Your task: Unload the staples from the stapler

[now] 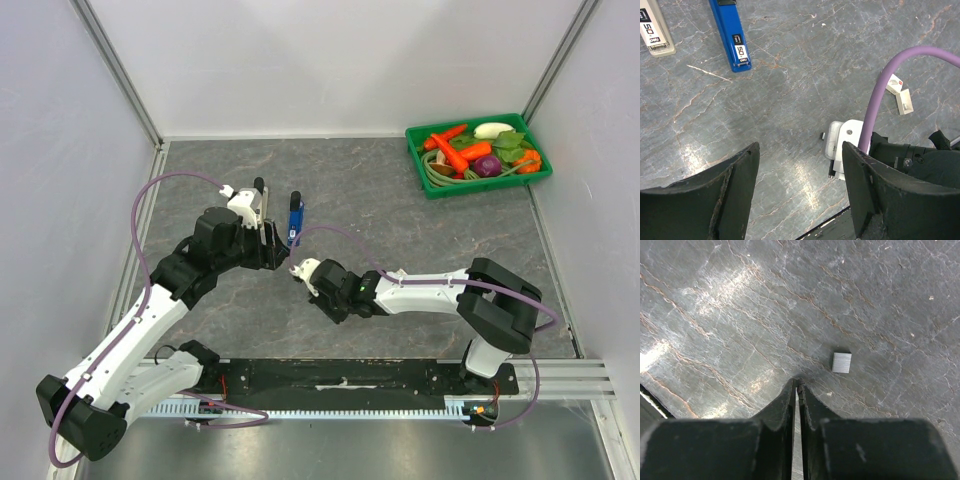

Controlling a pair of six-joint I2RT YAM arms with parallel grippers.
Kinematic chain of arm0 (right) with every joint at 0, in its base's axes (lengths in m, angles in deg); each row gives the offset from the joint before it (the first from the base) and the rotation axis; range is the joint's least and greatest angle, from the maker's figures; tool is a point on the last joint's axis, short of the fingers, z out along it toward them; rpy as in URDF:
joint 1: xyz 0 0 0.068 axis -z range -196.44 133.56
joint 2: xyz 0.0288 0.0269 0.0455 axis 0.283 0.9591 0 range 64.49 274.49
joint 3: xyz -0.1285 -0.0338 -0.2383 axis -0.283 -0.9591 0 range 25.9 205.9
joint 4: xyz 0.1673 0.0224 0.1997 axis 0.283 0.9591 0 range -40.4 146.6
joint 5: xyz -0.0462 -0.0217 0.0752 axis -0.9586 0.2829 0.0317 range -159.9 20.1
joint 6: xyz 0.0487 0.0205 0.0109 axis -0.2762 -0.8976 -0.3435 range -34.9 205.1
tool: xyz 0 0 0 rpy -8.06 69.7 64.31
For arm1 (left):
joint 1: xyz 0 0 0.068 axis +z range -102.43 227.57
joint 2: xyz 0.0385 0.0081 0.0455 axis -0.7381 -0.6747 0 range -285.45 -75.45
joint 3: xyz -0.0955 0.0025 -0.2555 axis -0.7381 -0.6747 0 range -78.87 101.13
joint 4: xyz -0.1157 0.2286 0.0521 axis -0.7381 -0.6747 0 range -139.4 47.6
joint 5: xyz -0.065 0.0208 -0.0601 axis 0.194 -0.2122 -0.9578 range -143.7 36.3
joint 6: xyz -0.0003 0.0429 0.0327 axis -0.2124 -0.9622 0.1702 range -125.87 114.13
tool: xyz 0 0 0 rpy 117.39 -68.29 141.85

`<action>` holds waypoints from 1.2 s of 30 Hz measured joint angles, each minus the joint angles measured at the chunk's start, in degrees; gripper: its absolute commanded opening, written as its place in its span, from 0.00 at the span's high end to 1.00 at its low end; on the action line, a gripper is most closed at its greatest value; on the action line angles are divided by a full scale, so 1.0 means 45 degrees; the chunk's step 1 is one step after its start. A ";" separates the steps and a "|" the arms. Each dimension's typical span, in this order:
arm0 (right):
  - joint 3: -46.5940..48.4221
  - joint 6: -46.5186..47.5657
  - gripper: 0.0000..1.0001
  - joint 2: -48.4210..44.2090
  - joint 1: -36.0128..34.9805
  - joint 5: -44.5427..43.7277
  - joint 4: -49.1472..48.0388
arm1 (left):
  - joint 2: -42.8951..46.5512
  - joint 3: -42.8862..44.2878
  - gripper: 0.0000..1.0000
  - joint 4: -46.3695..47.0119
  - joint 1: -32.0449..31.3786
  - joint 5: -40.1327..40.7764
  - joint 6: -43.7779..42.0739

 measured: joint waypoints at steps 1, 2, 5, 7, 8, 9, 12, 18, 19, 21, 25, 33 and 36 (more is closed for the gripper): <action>0.0000 -0.0034 0.93 -0.0005 0.0000 -0.0019 0.0019 | 0.0000 0.0000 0.28 0.0000 -0.0005 0.0000 0.0000; 0.0000 -0.0039 0.95 -0.0015 0.0000 -0.0049 0.0049 | 0.0000 0.0000 0.28 0.0000 0.0000 0.0000 0.0000; -0.0015 -0.0092 1.00 -0.0068 0.0000 -0.0126 0.0170 | 0.0000 0.0000 0.28 0.0000 0.0000 0.0000 0.0000; -0.0034 -0.0131 1.00 -0.0189 0.0000 -0.0223 0.0359 | 0.0000 0.0000 0.28 0.0000 -0.0005 0.0000 0.0000; -0.0039 -0.0141 1.00 -0.0272 0.0000 -0.0296 0.0437 | 0.0000 0.0000 0.28 0.0000 -0.0005 0.0000 0.0000; -0.0044 -0.0155 1.00 -0.0359 0.0000 -0.0335 0.0500 | 0.0000 0.0000 0.28 0.0000 -0.0005 -0.0005 0.0000; -0.0049 -0.0238 0.99 -0.0758 0.0000 -0.0510 0.0651 | 0.0000 0.0000 0.28 0.0000 -0.0005 -0.0005 0.0000; -0.0049 -0.0534 0.74 -0.1117 0.0000 -0.0733 0.0685 | 0.0005 0.0000 0.28 0.0000 0.0000 -0.0010 0.0000; -0.0049 -0.0559 0.72 -0.1117 0.0000 -0.0738 0.0714 | 0.0005 0.0000 0.28 0.0000 0.0000 -0.0010 0.0000; -0.0049 -0.0593 0.71 -0.1112 0.0000 -0.0743 0.0816 | 0.0010 0.0000 0.28 0.0000 0.0000 -0.0010 -0.0005; -0.0049 -0.0719 0.70 -0.1015 0.0000 -0.0743 0.0947 | 0.0044 -0.0010 0.28 0.0000 0.0000 -0.0010 0.0000; -0.0049 -0.0840 0.70 -0.0845 0.0000 -0.0733 0.1039 | 0.0131 -0.0087 0.28 0.0000 0.0000 -0.0010 0.0000; -0.0063 -0.0884 0.70 -0.0801 0.0000 -0.0719 0.1039 | 0.0136 -0.0092 0.28 0.0000 -0.0005 -0.0010 0.0000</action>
